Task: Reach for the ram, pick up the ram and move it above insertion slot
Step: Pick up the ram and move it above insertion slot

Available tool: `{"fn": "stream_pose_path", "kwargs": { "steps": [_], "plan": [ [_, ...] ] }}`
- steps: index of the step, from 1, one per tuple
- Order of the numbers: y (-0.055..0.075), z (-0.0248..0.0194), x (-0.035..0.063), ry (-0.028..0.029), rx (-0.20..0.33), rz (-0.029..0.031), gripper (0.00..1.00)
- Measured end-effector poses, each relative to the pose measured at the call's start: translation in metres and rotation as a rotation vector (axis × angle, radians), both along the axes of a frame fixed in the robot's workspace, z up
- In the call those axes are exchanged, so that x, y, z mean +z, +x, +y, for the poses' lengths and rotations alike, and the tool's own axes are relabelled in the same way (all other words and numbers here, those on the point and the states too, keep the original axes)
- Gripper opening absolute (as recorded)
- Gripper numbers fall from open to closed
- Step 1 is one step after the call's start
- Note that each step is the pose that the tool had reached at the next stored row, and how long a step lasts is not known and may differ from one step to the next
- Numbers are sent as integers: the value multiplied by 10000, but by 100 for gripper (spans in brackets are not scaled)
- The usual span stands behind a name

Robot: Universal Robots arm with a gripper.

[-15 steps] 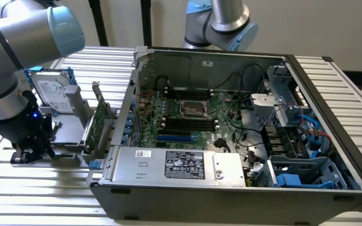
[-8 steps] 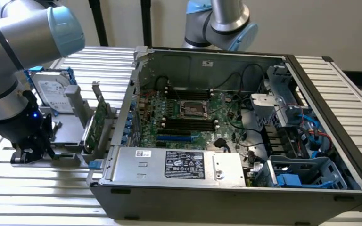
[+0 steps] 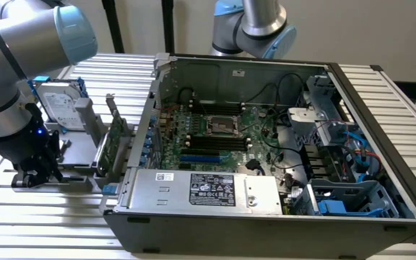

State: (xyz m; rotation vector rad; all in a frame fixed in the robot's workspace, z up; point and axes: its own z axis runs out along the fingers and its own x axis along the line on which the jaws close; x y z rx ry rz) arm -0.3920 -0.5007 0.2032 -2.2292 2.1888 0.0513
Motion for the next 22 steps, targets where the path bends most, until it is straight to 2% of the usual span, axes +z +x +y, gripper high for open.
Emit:
{"fn": "stream_pose_path", "kwargs": {
  "steps": [7,18,22],
  "plan": [
    [7,0,281,-1,0,34,13],
    [62,0,783,0,1,33,13],
    [130,0,962,0,0,34,13]
  ]
}}
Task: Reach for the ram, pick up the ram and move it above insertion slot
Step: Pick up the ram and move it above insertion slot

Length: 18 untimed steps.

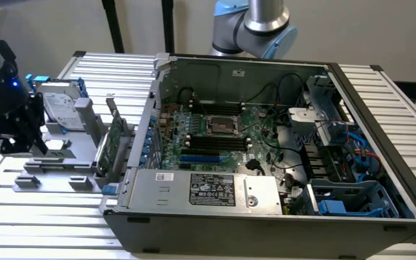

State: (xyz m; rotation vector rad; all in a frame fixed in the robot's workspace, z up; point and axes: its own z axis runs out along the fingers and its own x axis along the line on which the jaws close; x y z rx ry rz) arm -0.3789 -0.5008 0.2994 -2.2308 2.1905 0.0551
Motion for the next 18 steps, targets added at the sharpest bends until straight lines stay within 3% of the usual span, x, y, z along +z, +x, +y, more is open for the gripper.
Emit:
{"fn": "stream_pose_path", "kwargs": {
  "steps": [18],
  "plan": [
    [749,15,820,0,1,4,13]
  ]
}}
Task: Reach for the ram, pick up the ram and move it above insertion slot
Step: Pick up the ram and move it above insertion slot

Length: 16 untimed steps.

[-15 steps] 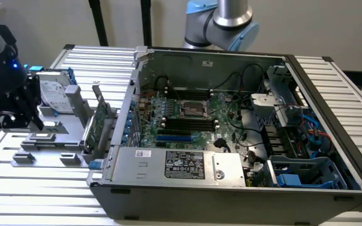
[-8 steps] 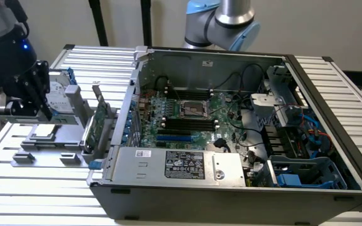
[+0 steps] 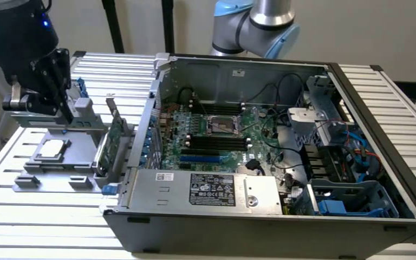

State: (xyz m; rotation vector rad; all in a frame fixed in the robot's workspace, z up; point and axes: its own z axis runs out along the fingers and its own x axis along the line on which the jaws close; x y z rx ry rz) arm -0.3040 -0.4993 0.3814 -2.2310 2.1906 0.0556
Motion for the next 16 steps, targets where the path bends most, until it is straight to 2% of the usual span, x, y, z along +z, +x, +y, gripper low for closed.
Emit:
{"fn": "stream_pose_path", "kwargs": {
  "steps": [3,9,16],
  "plan": [
    [110,11,81,2,-1,-1,13],
    [327,31,148,25,-1,-1,13],
    [631,46,158,137,-1,-1,13]
  ]
}}
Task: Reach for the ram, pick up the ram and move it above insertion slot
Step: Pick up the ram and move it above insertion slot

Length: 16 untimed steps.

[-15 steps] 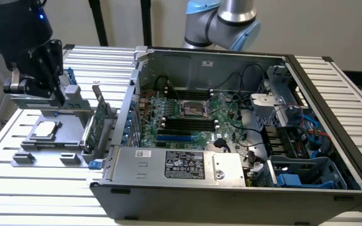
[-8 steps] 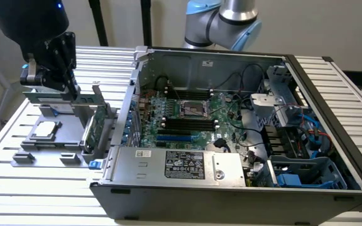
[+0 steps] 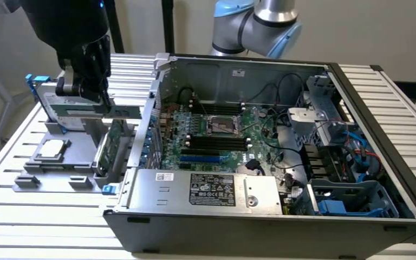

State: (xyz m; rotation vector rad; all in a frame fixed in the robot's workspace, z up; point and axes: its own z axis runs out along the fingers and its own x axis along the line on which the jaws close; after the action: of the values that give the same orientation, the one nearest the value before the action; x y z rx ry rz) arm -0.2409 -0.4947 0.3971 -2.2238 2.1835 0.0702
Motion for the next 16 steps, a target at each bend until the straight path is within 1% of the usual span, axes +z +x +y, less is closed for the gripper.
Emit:
{"fn": "stream_pose_path", "kwargs": {
  "steps": [16],
  "plan": [
    [729,26,0,288,1,1,13]
  ]
}}
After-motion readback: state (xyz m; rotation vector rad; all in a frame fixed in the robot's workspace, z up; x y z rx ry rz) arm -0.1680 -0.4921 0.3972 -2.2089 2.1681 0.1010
